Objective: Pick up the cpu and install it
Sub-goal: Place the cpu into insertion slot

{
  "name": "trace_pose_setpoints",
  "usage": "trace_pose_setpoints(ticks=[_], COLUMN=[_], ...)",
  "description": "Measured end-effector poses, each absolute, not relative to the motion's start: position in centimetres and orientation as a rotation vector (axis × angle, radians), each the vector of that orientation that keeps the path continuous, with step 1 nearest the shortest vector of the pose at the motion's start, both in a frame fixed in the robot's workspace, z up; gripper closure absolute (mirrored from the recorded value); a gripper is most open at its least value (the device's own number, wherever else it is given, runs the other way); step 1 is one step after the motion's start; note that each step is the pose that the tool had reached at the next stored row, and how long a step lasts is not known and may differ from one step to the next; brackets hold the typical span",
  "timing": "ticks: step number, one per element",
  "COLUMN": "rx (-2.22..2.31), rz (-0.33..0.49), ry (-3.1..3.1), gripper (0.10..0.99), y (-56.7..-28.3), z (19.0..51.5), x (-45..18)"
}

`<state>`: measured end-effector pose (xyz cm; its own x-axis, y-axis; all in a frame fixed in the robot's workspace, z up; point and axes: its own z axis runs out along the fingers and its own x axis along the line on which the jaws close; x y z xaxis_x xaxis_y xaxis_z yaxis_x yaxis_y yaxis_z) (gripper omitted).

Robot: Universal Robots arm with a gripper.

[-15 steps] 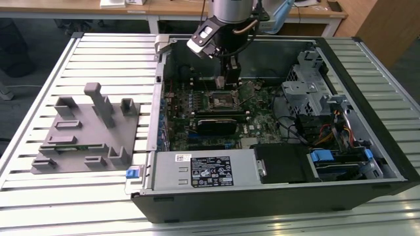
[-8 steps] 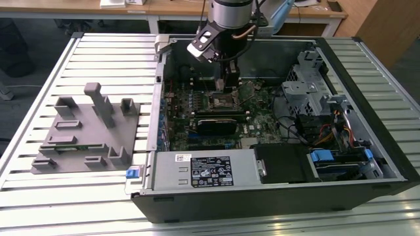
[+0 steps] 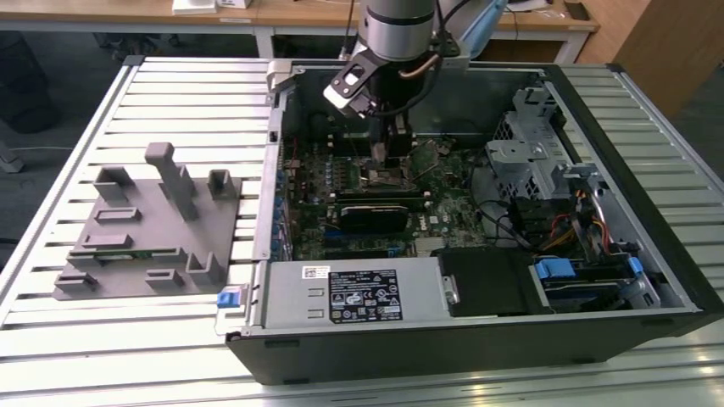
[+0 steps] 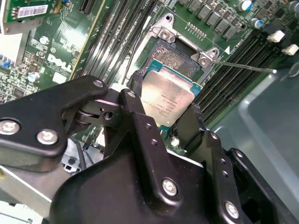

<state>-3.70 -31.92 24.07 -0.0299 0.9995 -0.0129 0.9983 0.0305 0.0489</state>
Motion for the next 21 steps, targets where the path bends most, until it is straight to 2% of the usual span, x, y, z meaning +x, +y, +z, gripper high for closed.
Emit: trace_pose_setpoints(ticks=[21], rx=[2.162], rz=[0.040], ry=[2.218], gripper=[0.545], y=[-31.9], z=[21.6], x=[-3.8])
